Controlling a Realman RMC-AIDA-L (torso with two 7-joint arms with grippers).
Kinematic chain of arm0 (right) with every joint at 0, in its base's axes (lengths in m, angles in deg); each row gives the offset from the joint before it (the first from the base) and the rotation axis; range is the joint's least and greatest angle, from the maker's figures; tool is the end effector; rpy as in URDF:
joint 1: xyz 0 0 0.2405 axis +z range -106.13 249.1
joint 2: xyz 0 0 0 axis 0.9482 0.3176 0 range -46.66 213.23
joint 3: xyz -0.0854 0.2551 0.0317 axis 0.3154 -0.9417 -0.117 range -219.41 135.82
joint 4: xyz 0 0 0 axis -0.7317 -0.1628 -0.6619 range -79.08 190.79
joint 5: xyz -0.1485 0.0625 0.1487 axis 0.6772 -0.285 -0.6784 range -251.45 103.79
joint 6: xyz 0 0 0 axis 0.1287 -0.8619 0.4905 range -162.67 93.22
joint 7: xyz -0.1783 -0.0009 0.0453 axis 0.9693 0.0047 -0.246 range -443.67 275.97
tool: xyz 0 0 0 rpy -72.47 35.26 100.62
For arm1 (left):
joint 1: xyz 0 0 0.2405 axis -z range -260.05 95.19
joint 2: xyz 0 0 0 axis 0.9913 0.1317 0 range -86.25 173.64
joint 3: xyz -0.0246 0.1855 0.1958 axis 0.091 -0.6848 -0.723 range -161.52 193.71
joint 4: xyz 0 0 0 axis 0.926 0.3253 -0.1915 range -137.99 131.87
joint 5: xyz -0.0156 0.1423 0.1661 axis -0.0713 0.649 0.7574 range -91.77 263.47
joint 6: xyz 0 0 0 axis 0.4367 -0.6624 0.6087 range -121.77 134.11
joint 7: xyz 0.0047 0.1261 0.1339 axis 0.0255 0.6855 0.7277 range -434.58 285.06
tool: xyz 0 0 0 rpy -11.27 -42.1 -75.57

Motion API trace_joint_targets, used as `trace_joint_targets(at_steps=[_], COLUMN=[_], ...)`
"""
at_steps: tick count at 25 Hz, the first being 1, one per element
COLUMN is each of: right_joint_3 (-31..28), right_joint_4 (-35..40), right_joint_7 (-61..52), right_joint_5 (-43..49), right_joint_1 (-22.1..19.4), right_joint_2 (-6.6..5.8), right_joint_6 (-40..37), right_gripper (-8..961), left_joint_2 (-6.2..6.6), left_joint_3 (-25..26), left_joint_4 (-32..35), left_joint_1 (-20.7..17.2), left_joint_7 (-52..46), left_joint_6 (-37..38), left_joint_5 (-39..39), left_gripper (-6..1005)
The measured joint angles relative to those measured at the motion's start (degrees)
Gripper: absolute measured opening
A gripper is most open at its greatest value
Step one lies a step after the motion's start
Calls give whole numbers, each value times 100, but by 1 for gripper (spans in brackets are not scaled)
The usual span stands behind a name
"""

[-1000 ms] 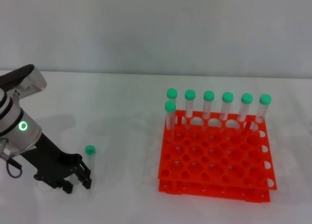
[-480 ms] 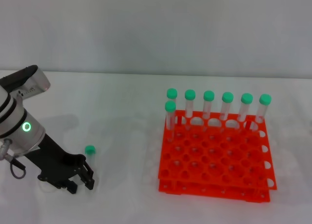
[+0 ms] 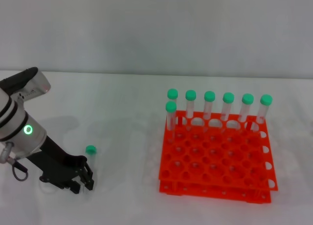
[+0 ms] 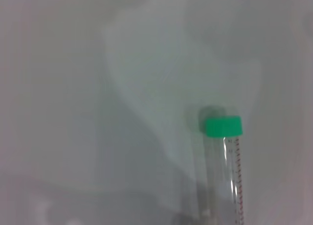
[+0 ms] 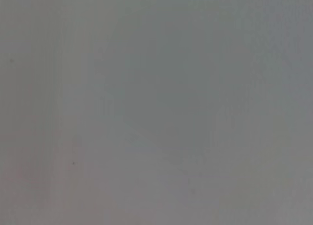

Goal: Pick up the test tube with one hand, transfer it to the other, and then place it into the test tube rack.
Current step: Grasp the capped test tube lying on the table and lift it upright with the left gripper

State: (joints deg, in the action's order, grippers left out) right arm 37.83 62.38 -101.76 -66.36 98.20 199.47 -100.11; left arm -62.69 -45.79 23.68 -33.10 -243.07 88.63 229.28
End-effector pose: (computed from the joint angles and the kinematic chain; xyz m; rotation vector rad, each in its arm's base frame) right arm 0.3537 0.4010 0.0124 -1.6321 0.4976 0.6832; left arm -0.3023 0.4017 -0.0174 -1.9540 -2.0818 0.4016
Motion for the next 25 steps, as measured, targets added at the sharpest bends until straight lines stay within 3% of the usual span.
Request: trace_joint_targets(at_steps=[13,18,25], right_joint_3=[72,71,70], right_joint_4=[3,7,3], right_joint_7=[-18,-20,-20], right_joint_5=[-13,-20,-34], right_joint_1=[0,0,-1], right_joint_2=[0,0,0], right_joint_6=[0,0,0], right_gripper=[856,855,855], left_joint_2=[-46,-39,-27], left_joint_3=[17,8,9], left_joint_4=[-32,-8,7], left_joint_1=[-19,-26,27], left_joint_7=[100,107,115], left_joint_6=[-120,-123,-116], left_joint_5=[-19,-13,-13], left_gripper=[344,312,192])
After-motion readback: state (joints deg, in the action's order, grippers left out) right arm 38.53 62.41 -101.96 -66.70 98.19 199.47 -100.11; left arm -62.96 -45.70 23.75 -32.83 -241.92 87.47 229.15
